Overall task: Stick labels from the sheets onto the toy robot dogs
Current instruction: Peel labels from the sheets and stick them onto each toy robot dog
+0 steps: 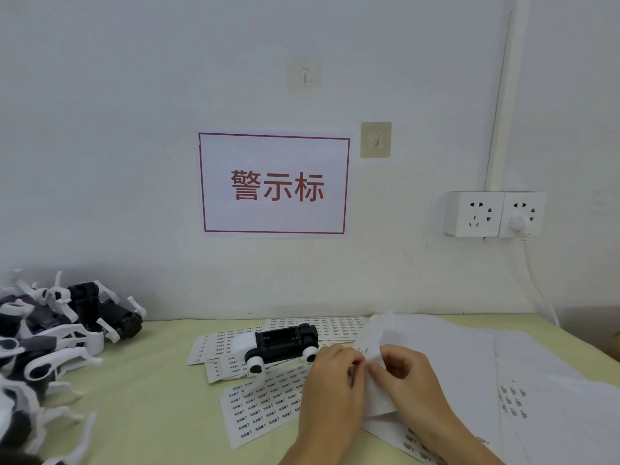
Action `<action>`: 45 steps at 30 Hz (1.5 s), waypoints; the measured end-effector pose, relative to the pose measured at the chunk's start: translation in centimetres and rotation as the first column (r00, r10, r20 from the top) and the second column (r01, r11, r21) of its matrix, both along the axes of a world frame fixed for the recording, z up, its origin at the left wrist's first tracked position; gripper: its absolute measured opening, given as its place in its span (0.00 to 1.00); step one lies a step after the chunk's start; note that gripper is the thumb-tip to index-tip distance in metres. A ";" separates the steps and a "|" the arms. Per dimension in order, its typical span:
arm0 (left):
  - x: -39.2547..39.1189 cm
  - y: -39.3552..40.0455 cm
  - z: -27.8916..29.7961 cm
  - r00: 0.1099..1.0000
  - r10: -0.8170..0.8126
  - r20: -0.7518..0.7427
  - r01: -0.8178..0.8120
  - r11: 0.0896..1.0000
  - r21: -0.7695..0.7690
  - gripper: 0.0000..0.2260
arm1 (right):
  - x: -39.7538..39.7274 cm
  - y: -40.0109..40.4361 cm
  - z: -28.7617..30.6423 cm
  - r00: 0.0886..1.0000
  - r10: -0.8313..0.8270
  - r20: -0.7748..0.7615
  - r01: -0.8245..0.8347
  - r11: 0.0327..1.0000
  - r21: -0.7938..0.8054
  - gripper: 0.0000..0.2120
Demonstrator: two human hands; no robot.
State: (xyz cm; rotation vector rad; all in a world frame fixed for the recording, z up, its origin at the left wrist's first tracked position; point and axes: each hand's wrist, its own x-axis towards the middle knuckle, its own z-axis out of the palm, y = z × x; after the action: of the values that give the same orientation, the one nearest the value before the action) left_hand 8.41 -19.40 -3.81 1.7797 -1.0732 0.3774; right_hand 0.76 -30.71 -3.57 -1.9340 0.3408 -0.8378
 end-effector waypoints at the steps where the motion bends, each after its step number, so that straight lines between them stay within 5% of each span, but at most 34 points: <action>1: 0.0 0.0 0.0 1.000 -0.001 -0.004 0.001 1.000 -0.003 0.05 | 0.0 0.0 0.0 1.000 -0.005 0.003 0.005 1.000 -0.005 0.16; 16: 0.1 -0.1 0.0 0.992 0.000 -0.123 0.002 1.000 0.012 0.03 | 0.0 0.6 0.5 1.000 -0.014 0.020 0.015 1.000 -0.015 0.22; 25: 0.3 -0.2 0.1 0.988 -0.005 -0.156 -0.001 0.999 -0.036 0.04 | -0.3 0.6 0.6 1.000 -0.011 -0.020 0.011 0.999 0.043 0.09; 32: 0.0 -0.1 0.2 0.988 0.006 -0.155 -0.008 1.000 -0.016 0.08 | -0.5 1.0 0.9 1.000 -0.027 0.005 0.027 0.997 0.068 0.15; 40: -0.2 0.1 0.5 0.957 0.012 -0.291 -0.049 0.992 -0.118 0.10 | -0.1 0.9 0.4 0.947 -0.319 0.039 0.318 0.948 0.030 0.08; 43: -0.1 0.1 0.4 0.953 0.013 -0.303 -0.058 0.988 -0.140 0.09 | 0.1 1.2 0.1 0.895 -0.446 0.025 0.446 0.888 -0.113 0.08; 45: -0.1 0.2 0.4 0.956 0.017 -0.294 -0.066 0.985 -0.160 0.09 | -0.1 1.6 0.2 0.894 -0.424 0.146 0.448 0.860 -0.243 0.11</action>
State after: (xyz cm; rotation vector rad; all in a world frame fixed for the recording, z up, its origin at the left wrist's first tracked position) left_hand 8.32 -19.24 -3.42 1.6477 -0.7732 0.2144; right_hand 0.65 -29.14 -3.32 -2.0965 0.6580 -1.3216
